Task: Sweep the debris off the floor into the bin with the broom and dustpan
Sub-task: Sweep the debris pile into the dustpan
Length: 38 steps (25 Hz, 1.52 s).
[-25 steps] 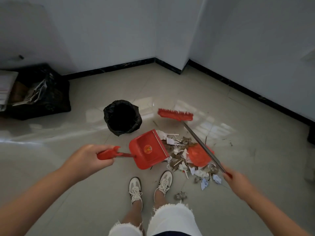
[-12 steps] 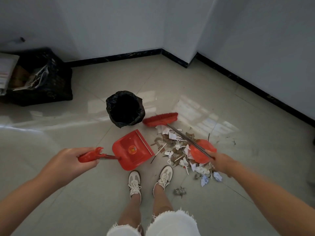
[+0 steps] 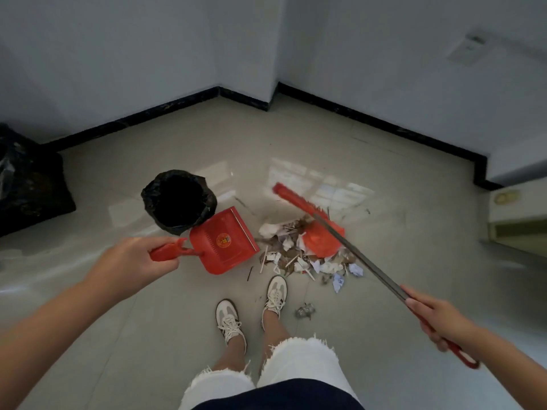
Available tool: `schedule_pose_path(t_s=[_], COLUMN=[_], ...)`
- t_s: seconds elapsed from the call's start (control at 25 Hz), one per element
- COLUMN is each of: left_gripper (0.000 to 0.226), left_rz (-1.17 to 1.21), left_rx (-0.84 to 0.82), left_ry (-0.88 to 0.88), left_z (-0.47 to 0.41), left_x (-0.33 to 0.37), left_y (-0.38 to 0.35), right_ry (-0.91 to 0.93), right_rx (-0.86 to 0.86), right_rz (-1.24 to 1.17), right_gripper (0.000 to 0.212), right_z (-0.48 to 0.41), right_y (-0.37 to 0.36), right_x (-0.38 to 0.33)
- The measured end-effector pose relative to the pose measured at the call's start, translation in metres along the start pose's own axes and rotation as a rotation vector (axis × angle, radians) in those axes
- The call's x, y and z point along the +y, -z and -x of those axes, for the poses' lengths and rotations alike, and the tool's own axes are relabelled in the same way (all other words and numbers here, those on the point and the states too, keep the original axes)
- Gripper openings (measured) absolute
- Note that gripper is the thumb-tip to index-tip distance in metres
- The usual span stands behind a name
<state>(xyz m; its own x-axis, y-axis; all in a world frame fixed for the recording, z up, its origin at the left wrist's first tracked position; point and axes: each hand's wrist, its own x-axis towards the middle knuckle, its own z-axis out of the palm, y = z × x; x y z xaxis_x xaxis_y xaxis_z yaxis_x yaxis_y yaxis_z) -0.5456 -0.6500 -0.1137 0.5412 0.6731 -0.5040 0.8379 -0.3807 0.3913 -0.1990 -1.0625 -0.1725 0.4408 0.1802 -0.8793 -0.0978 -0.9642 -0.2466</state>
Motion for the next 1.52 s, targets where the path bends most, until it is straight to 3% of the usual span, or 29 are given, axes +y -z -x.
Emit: schedule_pose_path(t_s=[0.12,0.36,0.44,0.56,0.72,0.96,1.16,1.32,1.52], left_gripper=[0.061,0.027,0.012,0.024,0.024,0.024,0.014,0.021,0.029], left_rz=[-0.032,-0.130,-0.271,-0.419,-0.421,-0.377,-0.368,-0.377,-0.344], left_rx=[-0.013,-0.063,-0.027,0.030,0.037,0.051,-0.015,-0.044,-0.083], left_ry=[-0.096,-0.246,-0.231,-0.242,-0.291,-0.389,-0.556,-0.638,-0.677], left_z=[-0.026,-0.072,-0.091,-0.115,-0.135,-0.139,-0.130,-0.137,-0.134], left_x=[0.037,0.116,0.142,0.176,0.195,0.163,0.109,0.059,0.017], left_y=[0.001,-0.020,-0.034,-0.048,-0.053,-0.021,0.010,0.032,0.040], right_ry=[-0.081,-0.320,-0.421,-0.485,-0.558,-0.555,-0.494,-0.487,-0.450], right_rx=[0.132,0.309,0.305,0.261,0.115,0.135,0.007,-0.026,0.137], right_rz=[-0.247,-0.747,-0.925,-0.948,-0.982,-0.805,-0.706,-0.843,-1.087], right_gripper=[0.038,0.032,0.015,0.033,0.034,0.029,0.025,0.027,0.029], right_z=[0.021,-0.028,-0.059,-0.099,-0.116,-0.091,-0.075,-0.043,0.036], right_y=[-0.009,-0.002,0.009,0.013,-0.020,-0.064,-0.150,-0.165,-0.189], right_x=[0.039,0.086,0.088,0.088,0.077,0.026,-0.072,-0.106,-0.075])
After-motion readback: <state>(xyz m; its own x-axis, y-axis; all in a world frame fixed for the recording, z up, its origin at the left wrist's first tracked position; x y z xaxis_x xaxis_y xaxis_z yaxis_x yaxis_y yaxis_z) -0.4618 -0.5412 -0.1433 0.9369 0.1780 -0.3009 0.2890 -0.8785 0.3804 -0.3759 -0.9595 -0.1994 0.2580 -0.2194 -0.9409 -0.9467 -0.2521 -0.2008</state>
